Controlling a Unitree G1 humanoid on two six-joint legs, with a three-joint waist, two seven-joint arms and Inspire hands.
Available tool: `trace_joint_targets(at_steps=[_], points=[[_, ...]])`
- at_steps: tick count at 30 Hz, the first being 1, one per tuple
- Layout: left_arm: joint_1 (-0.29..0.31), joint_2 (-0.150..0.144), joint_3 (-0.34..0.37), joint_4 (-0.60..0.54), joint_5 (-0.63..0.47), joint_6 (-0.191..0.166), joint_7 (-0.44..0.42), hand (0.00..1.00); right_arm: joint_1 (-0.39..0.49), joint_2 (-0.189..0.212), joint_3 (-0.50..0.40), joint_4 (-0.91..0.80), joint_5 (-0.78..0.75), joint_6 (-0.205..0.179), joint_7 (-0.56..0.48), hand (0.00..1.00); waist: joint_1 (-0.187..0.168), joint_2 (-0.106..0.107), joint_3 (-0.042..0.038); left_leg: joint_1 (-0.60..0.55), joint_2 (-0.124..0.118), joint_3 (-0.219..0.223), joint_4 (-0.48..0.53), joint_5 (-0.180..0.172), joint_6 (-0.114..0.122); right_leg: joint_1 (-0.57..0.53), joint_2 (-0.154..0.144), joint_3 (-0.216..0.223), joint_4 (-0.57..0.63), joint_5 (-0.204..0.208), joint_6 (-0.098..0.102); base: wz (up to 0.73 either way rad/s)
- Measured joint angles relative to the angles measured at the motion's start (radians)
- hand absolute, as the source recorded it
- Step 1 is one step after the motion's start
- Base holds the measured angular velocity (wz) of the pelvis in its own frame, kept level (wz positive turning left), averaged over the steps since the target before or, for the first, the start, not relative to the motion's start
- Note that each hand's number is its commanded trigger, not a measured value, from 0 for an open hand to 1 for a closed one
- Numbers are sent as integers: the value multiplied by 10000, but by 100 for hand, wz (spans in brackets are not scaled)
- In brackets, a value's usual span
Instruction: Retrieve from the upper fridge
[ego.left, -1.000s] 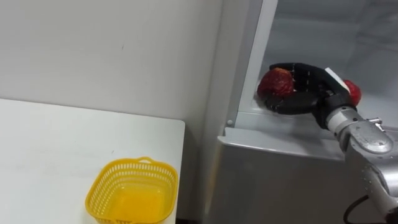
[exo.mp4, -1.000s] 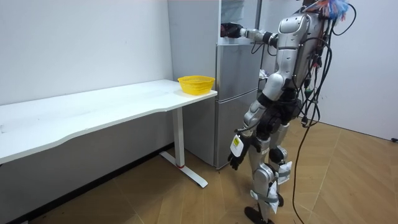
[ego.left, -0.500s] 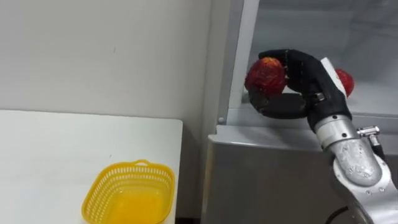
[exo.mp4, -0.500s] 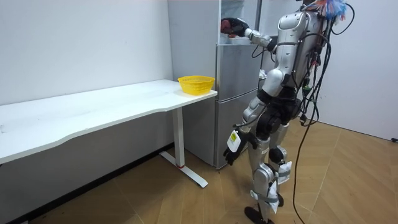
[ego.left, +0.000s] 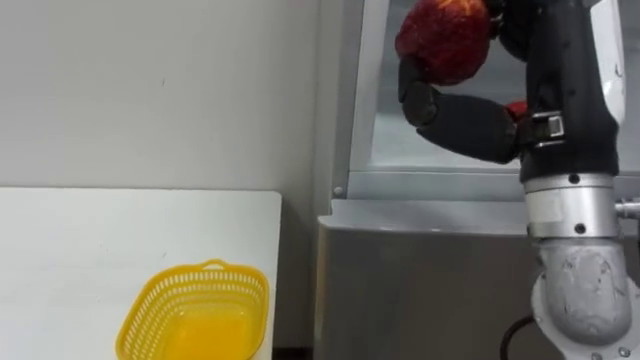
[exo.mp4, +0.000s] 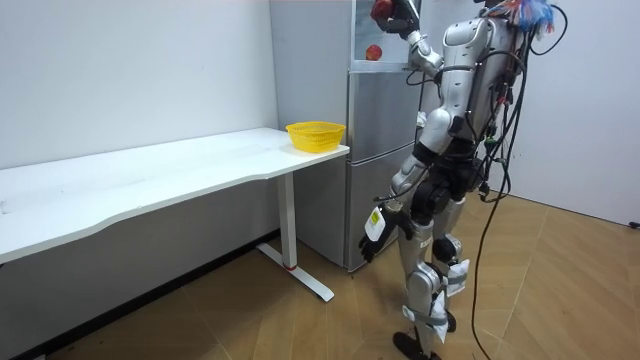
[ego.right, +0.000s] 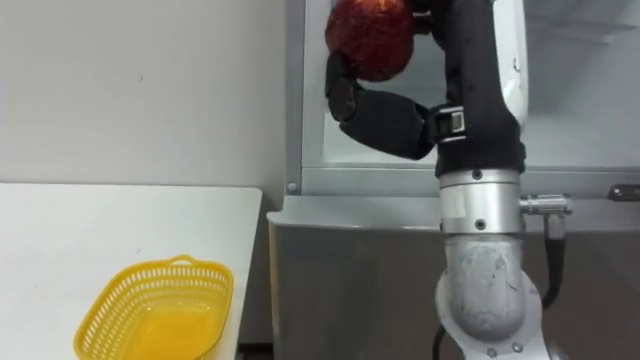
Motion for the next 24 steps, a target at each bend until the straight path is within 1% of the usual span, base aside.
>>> trace_joint_targets(at_steps=[1,2,3,4,6,7,8,10,12,14,16,19,24], points=[[-1,-11,-9,43,13,0,-1,0,66,101,102,-180,-521,-21,-12,100,-1,8,7,-12,0,1,1,0,0,-15,-2,-6,6,-5,4,0],[-24,-22,-19,115,12,-36,-2,0,132,108,235,-396,-958,-71,-13,100,12,5,11,-26,-1,1,-3,0,0,-35,-5,-6,18,-19,13,0],[-36,-20,-40,168,9,-72,1,0,132,116,297,-447,-1174,-171,-13,100,16,-2,15,-25,-2,0,-11,0,0,-37,-4,-3,19,-28,18,0],[-53,2,-153,220,18,-135,19,0,132,115,413,-560,-1459,-375,-26,100,30,-29,25,-26,-2,-2,-18,0,0,-37,-1,11,20,-42,23,0],[-121,27,-351,315,12,-247,32,0,132,115,777,-791,-1640,-538,-115,100,72,-74,36,-21,-2,-1,-28,0,0,-37,6,30,3,-43,22,0],[-267,46,-449,501,9,-323,39,0,131,113,1038,-852,-1640,-732,-151,100,112,-116,56,-18,-1,-1,-32,0,0,-37,9,29,3,-42,22,0],[-395,86,-594,624,9,-380,43,0,131,113,1284,-871,-1636,-908,-153,100,171,-163,59,-17,0,0,-31,0,0,-37,12,31,-2,-42,22,0],[-584,124,-791,799,8,-458,57,0,131,113,1544,-870,-1634,-1074,-146,100,264,-230,28,-16,-1,0,-32,0,0,-35,11,29,-4,-42,22,0],[-663,186,-909,892,7,-472,103,0,130,113,1811,-881,-1730,-1178,-148,100,362,-291,4,-21,-1,-18,-40,0,0,-34,5,-5,-2,-42,22,2],[-663,229,-982,897,11,-473,150,0,130,92,1891,-881,-2074,-1270,-147,100,395,-342,12,-35,-1,-60,-40,-1,1,-33,-1,-53,-3,-42,22,5],[-655,249,-981,897,12,-473,133,0,130,66,1921,-881,-2366,-1321,-150,100,471,-369,3,-50,-1,-83,-42,-2,2,-32,-3,-83,-3,-42,23,5],[-655,290,-975,897,12,-472,-21,0,131,64,1986,-881,-2666,-1384,-153,100,568,-370,5,-55,-1,-105,-52,-5,5,-29,-7,-118,5,-42,22,3],[-651,288,-971,1043,6,-473,-149,0,131,56,2215,-856,-3333,-1510,-298,100,617,-388,24,-21,-1,-150,-58,-5,4,17,-15,-151,28,-41,22,1]])
